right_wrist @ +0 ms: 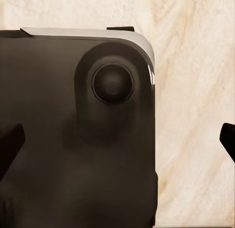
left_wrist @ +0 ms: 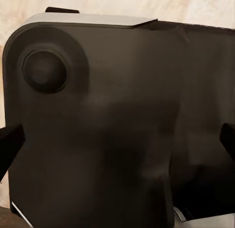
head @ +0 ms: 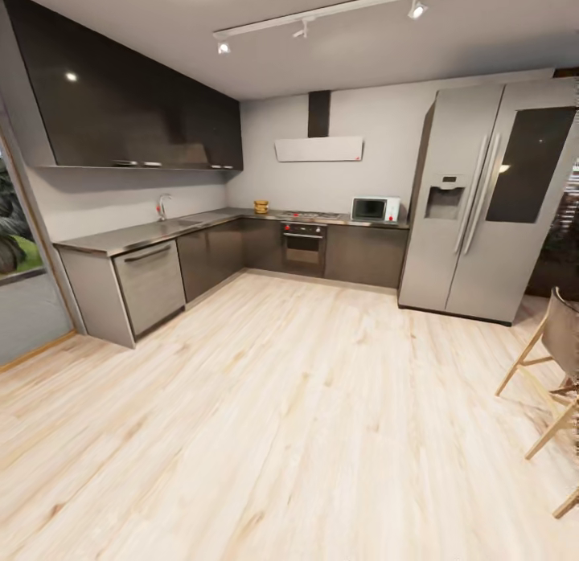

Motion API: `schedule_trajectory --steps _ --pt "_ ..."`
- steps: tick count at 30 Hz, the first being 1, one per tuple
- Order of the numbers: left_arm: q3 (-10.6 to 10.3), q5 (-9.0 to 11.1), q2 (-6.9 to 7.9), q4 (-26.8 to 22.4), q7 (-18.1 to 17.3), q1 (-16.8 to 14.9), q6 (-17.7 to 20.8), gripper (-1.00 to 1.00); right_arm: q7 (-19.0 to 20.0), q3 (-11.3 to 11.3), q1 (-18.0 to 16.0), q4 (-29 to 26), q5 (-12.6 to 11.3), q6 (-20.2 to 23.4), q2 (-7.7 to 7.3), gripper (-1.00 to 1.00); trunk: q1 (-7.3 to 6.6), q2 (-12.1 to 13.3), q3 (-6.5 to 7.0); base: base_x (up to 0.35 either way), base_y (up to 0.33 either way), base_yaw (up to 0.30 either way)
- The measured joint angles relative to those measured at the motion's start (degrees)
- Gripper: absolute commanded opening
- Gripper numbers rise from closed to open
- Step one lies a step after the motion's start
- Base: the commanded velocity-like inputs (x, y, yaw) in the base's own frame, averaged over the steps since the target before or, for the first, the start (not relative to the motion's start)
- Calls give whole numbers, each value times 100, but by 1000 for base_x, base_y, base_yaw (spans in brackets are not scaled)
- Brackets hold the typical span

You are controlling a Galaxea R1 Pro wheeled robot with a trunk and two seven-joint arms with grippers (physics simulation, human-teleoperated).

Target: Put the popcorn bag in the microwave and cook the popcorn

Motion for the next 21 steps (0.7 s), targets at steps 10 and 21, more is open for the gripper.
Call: schedule_trajectory --steps 10,21 --pt "1 25 72 9 3 0 2 100 0 4 0 -1 0 4 0 100 0 0 0 0 0 -188" --pt "7 26 87 -2 4 0 2 100 0 5 0 1 0 6 0 100 0 0 0 0 0 -188"
